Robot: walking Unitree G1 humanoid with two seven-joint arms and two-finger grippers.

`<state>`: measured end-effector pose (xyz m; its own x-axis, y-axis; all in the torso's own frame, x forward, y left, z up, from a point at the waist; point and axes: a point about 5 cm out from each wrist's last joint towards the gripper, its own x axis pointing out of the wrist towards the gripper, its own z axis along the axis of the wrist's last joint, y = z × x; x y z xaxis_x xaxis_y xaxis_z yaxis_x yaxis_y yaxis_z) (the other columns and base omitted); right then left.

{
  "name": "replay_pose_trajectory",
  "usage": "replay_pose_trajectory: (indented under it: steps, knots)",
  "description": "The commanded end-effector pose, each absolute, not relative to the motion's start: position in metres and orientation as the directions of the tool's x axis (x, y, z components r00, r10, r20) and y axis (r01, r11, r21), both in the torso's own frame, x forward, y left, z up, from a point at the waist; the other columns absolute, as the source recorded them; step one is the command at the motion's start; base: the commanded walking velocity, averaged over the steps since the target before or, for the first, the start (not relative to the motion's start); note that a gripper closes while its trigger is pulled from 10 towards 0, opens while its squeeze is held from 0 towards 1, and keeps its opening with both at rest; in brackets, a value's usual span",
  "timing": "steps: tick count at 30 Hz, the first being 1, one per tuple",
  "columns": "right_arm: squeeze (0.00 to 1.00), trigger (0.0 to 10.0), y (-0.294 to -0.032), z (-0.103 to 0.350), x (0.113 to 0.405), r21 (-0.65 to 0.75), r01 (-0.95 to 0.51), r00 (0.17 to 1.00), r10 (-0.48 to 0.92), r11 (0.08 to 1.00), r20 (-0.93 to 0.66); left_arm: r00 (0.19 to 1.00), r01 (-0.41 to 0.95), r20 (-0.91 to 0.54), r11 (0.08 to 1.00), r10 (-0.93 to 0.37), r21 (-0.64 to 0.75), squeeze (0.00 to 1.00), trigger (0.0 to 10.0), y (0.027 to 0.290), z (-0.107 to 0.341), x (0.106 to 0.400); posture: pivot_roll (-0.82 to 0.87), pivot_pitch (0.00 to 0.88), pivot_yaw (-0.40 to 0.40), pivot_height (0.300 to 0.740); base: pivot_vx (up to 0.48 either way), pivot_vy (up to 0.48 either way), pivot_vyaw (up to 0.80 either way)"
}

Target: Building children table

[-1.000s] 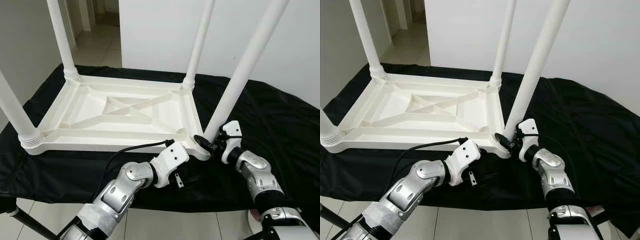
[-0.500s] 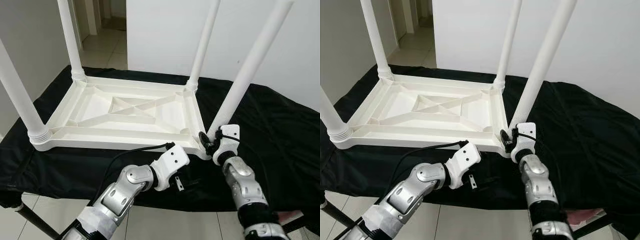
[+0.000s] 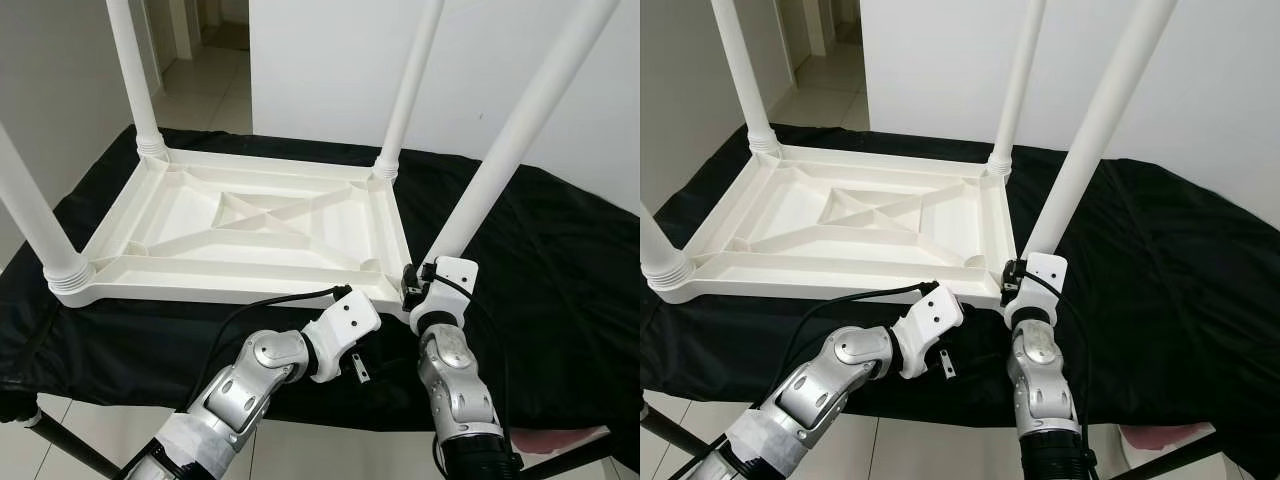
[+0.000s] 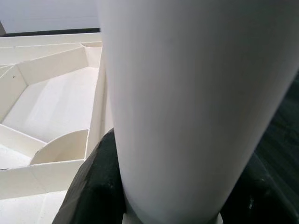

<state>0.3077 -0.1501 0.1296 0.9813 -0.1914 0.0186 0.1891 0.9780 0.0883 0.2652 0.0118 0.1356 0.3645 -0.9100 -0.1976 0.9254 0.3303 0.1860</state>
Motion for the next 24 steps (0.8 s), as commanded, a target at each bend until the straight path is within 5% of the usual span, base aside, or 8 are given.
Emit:
replay_pose_trajectory:
  steps: [1,3,4,6,7,20,21,24]
  knots:
    - [0.0,10.0,-0.156,0.111,0.302,0.094,0.231,0.972,-0.224,0.968,-0.074,0.333,0.937,-0.217,0.296,-0.918,0.188,0.0,10.0,0.011,0.134,0.264,0.02,0.049,-0.054,0.74,0.0,0.0,0.0]
    - [0.0,10.0,-0.156,0.112,0.301,0.09,0.229,0.972,-0.224,0.969,-0.063,0.333,0.937,-0.218,0.296,-0.917,0.188,0.0,10.0,0.011,0.134,0.264,0.02,0.05,-0.054,0.74,0.0,0.0,0.0]
    - [0.31,10.0,-0.157,0.113,0.301,0.092,0.227,0.973,-0.222,0.97,-0.058,0.333,0.937,-0.22,0.295,-0.917,0.189,0.0,10.0,0.012,0.134,0.264,0.01,0.049,-0.053,0.74,0.0,0.0,0.0]
    - [0.31,10.0,-0.158,0.114,0.301,0.095,0.223,0.974,-0.219,0.97,-0.053,0.334,0.937,-0.222,0.295,-0.916,0.189,0.0,10.0,0.012,0.133,0.265,0.01,0.049,-0.053,0.74,0.0,0.0,0.0]
    - [1.0,10.0,-0.157,0.119,0.301,0.116,0.186,0.983,-0.184,0.976,-0.026,0.334,0.936,-0.221,0.296,-0.916,0.189,0.0,10.0,0.012,0.133,0.266,0.01,0.05,-0.048,0.74,0.0,0.0,0.0]
    - [1.0,10.0,-0.176,0.14,0.305,0.102,0.027,0.995,-0.036,0.994,0.093,0.338,0.934,-0.212,0.298,-0.917,0.199,0.0,10.0,0.009,0.136,0.27,-0.01,0.041,-0.051,0.74,0.0,0.0,0.0]
    - [0.0,10.0,-0.18,0.14,0.307,0.082,-0.006,0.996,-0.001,0.997,0.086,0.345,0.931,-0.207,0.306,-0.916,0.198,0.0,10.0,0.008,0.137,0.271,0.0,0.042,-0.053,0.74,0.0,0.0,0.0]
    - [0.0,10.0,-0.185,0.14,0.308,0.017,-0.146,0.986,0.144,0.989,0.088,0.343,0.931,-0.197,0.305,-0.918,0.198,0.0,10.0,0.005,0.139,0.27,0.0,0.039,-0.054,0.74,0.0,0.0,0.0]
